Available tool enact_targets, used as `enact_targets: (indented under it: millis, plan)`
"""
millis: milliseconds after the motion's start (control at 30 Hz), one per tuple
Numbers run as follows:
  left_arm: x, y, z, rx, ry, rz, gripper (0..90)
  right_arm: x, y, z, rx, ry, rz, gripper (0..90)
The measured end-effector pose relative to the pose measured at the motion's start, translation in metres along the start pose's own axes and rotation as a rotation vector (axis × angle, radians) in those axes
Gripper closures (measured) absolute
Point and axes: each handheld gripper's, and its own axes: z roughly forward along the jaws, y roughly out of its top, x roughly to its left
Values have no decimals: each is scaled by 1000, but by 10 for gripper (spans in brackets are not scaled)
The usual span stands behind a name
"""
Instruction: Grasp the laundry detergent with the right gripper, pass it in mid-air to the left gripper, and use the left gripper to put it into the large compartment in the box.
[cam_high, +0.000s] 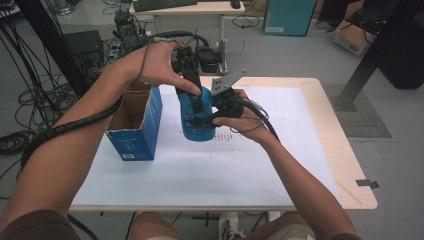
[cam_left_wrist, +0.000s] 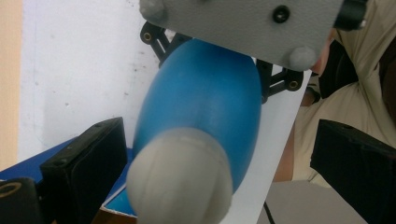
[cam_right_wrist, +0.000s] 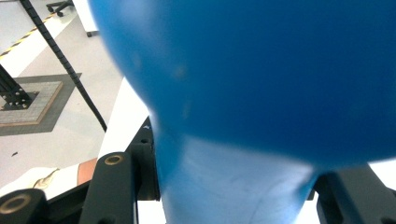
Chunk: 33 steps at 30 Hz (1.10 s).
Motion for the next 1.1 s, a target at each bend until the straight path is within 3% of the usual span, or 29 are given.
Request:
enact_targets:
  millis: [100, 167, 367, 1100]
  plan:
    - [1, 0, 1, -11, -3, -5, 41, 1, 0, 0, 0, 2, -3, 437]
    - [2, 0, 2, -16, -1, -5, 42, 0, 1, -1, 2, 3, -30, 437]
    - [4, 0, 2, 4, -8, -8, 41, 1, 5, -3, -1, -1, -57, 437]
    - [9, -3, 8, 20, -37, -8, 41, 1, 10, -3, -5, 14, -53, 437]
